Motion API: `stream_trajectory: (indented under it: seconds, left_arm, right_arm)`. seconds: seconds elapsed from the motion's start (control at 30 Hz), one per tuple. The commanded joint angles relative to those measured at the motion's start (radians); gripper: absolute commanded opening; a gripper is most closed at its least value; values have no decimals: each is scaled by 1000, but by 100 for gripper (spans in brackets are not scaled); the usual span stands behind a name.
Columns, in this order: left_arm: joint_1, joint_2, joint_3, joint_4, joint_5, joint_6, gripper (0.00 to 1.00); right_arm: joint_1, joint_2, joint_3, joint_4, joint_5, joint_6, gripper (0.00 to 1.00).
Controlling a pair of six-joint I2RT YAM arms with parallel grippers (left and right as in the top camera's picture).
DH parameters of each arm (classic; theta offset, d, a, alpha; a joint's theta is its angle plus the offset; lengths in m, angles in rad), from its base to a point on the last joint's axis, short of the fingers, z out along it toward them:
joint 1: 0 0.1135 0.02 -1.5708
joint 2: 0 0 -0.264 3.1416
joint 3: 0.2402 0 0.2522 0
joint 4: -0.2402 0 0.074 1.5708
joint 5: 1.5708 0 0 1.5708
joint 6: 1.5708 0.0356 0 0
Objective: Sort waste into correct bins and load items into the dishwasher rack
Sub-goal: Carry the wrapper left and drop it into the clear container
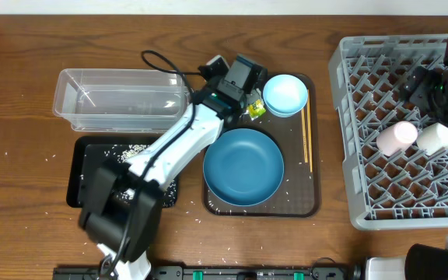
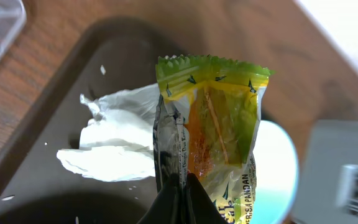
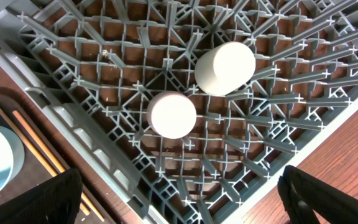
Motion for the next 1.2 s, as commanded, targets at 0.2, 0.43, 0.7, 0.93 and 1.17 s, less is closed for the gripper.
stream_trajectory:
  seconds: [0.2,0.43,0.7,0.93,1.17]
  left_arm:
    - [161,-92,-8,-95,-89,24,6]
    - [314,-93,-9,-178,-84,-9,6]
    - [442,-87,-9,-246,-85,-53,6]
    - [521,-85,-9,-272,-85,-59,63]
    - [537,-85,-9,-285,-47,-55,85]
  right_arm:
    - [-5,0,7,0,6,0,99]
    - [-5,0,7,0,6,0,99]
    - [-5,0,7,0,6,0,99]
    - [-5,0,7,0,6,0,99]
    - [-5,0,7,0,6,0,99]
